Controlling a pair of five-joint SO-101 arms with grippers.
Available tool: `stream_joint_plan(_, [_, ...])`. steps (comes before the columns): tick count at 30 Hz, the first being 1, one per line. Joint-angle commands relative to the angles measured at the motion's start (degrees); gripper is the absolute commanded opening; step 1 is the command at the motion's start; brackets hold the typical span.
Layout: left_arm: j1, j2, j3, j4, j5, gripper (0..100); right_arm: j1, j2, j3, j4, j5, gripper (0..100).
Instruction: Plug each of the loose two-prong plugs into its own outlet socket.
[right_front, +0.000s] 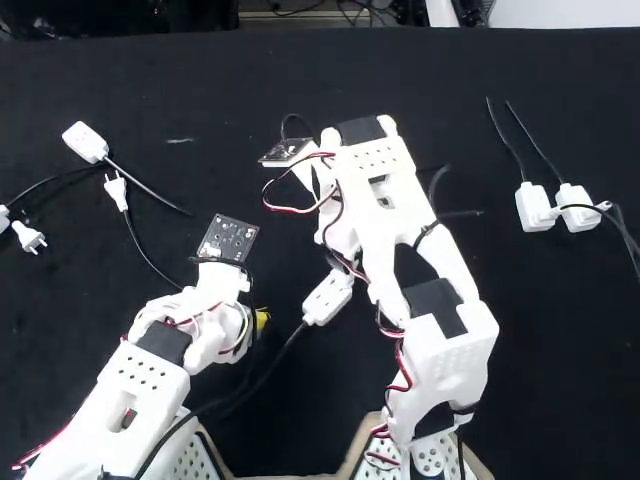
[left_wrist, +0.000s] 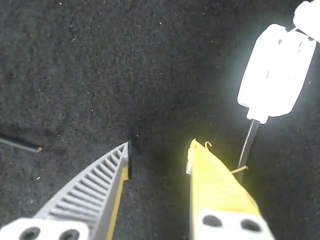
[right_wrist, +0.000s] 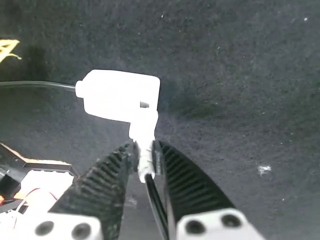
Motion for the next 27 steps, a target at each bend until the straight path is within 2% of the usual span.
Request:
stream_joint_plan(1, [0.66, -1.05, -0.84, -0.09, 0.62, 19, 0.35, -0.4, -0.13, 1.85, -0.26, 1.0])
stream_joint_plan(10, [0.66, -1.05, -0.84, -0.09, 0.62, 19, -7.21, -0.4, 1.45, 1.85, -0.53, 1.0])
stream_joint_plan(27, [0.66, -1.05, -0.84, -0.09, 0.62, 19, -8.79, 0.04, -1.54, 0.97, -1.76, 1.0])
